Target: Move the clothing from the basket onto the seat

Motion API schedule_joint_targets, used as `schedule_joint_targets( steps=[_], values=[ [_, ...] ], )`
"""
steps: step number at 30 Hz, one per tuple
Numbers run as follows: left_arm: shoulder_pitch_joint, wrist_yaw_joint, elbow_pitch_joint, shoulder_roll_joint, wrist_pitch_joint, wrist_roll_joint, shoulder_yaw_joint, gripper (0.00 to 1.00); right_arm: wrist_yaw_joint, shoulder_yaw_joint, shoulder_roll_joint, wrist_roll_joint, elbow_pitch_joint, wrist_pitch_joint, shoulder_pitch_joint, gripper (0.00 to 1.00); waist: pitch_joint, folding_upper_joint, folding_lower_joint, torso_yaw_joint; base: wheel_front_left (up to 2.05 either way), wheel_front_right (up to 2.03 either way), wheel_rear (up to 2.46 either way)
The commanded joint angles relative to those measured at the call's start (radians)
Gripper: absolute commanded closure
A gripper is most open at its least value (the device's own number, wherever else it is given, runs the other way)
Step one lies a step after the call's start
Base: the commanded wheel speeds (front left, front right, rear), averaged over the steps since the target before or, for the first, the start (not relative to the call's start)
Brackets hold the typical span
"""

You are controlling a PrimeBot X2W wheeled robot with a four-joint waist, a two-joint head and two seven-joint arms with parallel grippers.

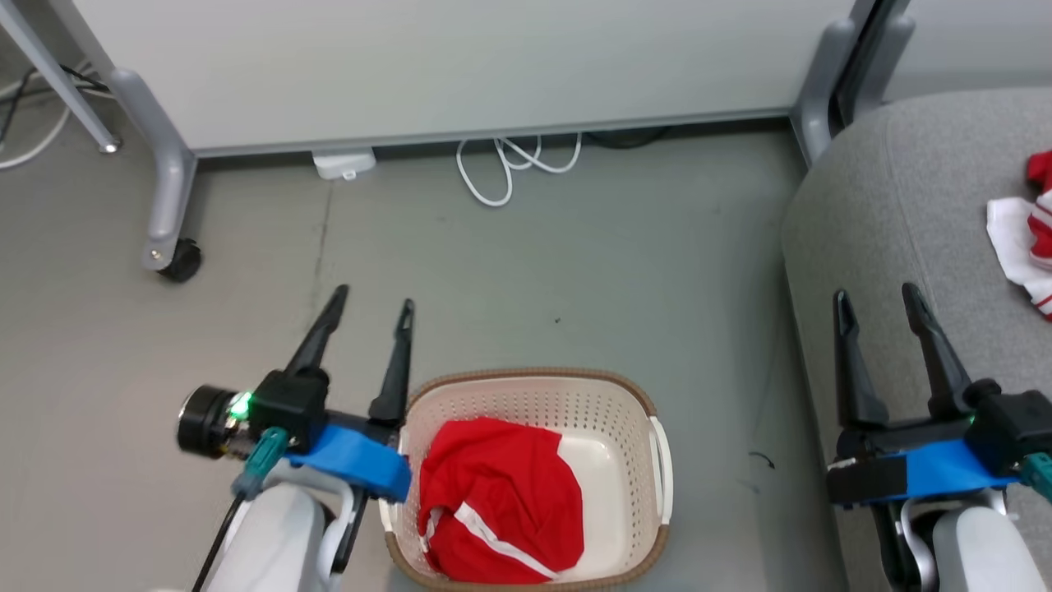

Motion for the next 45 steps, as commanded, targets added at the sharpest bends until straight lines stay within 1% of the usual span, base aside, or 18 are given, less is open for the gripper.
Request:
schedule_joint_targets(
  steps=[1, 9, 15, 28, 34, 38, 40, 45],
  values=[
    [-0.024, 0.0, 0.005, 0.005, -0.002, -0.007, -0.006, 0.0, 0.0, 0.0, 0.0, -0.003, -0.006, -0.004, -0.016, 0.0, 0.03, 0.0, 0.0, -0.017, 0.0, 0.0, 0.0],
    [-0.215, -0.001, 0.203, 0.085, -0.003, -0.058, -0.228, 0.0, 0.0, 0.004, 0.0, -0.009, -0.035, -0.004, -0.091, 0.0, 0.169, 0.0, 0.0, -0.075, 0.0, 0.0, 0.0],
    [-0.345, -0.001, 0.356, 0.123, -0.003, -0.098, -0.395, 0.0, 0.0, 0.022, 0.0, -0.004, -0.061, -0.004, -0.153, 0.0, 0.281, 0.0, 0.0, -0.12, 0.0, 0.0, 0.0],
    [-0.574, -0.001, 0.665, 0.148, 0.0, -0.178, -0.794, 0.0, 0.0, 0.073, 0.001, -0.027, -0.122, -0.004, -0.283, 0.0, 0.525, 0.0, 0.0, -0.176, 0.0, 0.0, 0.0],
    [-0.658, -0.001, 0.767, 0.144, 0.043, -0.213, -0.965, 0.0, 0.0, 0.074, 0.001, -0.043, -0.154, -0.004, -0.313, 0.0, 0.621, 0.0, 0.0, -0.195, 0.0, 0.0, 0.0],
    [-0.698, -0.001, 0.804, 0.143, 0.072, -0.236, -1.028, 0.0, 0.0, 0.078, 0.0, -0.047, -0.178, -0.004, -0.322, 0.0, 0.673, 0.0, 0.0, -0.206, 0.0, 0.0, 0.0],
    [-0.717, -0.001, 0.822, 0.142, 0.105, -0.225, -1.048, 0.0, 0.0, 0.078, 0.0, -0.051, -0.191, -0.004, -0.324, 0.0, 0.696, 0.0, 0.0, -0.212, 0.0, 0.0, 0.0],
    [-0.757, -0.001, 0.843, 0.146, 0.159, -0.207, -1.065, 0.0, 0.0, 0.083, 0.001, -0.061, -0.228, -0.004, -0.331, 0.0, 0.755, 0.0, 0.0, -0.222, 0.0, 0.0, 0.0]
  ],
)
